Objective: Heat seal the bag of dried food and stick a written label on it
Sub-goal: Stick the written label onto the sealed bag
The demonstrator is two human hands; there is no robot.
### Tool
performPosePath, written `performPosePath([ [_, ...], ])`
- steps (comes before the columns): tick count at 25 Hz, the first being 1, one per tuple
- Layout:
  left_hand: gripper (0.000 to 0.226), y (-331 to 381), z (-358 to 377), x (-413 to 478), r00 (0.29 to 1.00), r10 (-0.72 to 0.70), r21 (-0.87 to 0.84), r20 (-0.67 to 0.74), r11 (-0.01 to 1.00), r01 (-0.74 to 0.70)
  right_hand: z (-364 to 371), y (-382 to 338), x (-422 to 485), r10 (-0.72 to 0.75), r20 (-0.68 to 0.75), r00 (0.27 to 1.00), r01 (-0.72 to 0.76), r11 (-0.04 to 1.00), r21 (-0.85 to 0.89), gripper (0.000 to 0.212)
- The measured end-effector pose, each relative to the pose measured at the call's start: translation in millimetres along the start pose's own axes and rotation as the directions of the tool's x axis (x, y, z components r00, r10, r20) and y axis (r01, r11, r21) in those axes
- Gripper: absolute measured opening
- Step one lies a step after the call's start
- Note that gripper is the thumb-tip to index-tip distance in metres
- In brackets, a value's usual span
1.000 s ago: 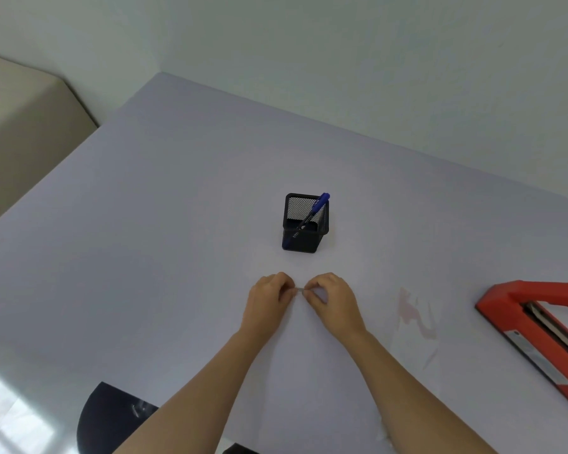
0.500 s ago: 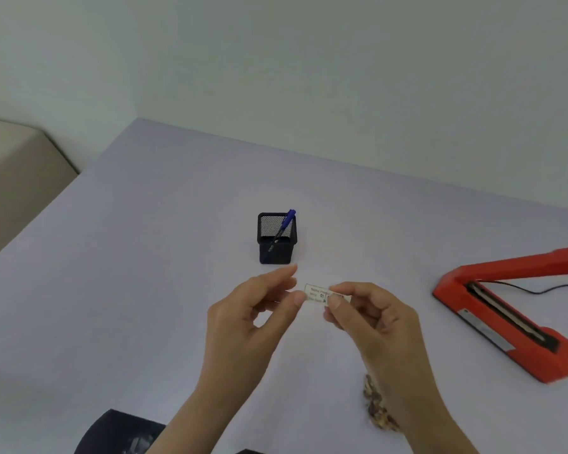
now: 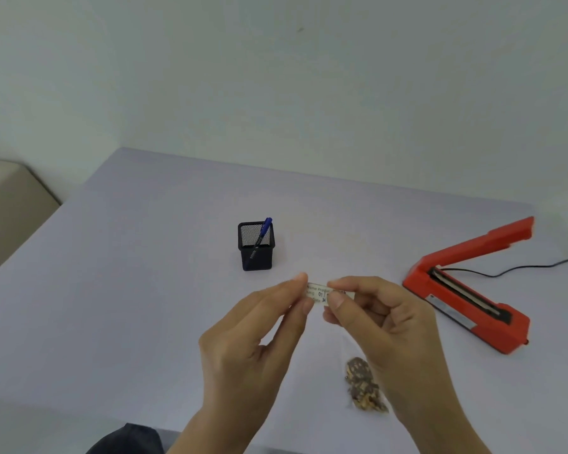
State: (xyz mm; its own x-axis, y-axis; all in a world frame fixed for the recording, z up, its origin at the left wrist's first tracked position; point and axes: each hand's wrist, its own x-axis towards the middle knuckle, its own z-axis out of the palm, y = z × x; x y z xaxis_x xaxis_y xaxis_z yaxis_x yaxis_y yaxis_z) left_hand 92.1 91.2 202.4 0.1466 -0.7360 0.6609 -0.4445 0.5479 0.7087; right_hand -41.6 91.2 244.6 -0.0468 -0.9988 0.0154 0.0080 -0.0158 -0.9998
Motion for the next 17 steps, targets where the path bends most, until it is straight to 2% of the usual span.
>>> performPosePath([
  [7,0.018,8.1,-0.7,-6.3,0.994,0.096,0.051,-0.053,0.994,-0.093,-1.0,-4.5,-10.5,-0.004,-0.021,1.0,0.004,1.0,0.013,0.014],
  [13,0.01,13.0,0.1,-5.3,0.998,0.019,-0.002,-0.057,1.0,-0.019,-5.1,-5.3,-14.0,-0.019,-0.024,1.0,0.019,1.0,0.011,0.015],
  [17,0.014,14.7,2.0,-5.2,0.996,0.031,0.011,-0.084,0.999,-0.031,-6.0,-8.4,-15.1,-0.037,-0.026,0.999,0.037,0.999,0.008,0.014],
])
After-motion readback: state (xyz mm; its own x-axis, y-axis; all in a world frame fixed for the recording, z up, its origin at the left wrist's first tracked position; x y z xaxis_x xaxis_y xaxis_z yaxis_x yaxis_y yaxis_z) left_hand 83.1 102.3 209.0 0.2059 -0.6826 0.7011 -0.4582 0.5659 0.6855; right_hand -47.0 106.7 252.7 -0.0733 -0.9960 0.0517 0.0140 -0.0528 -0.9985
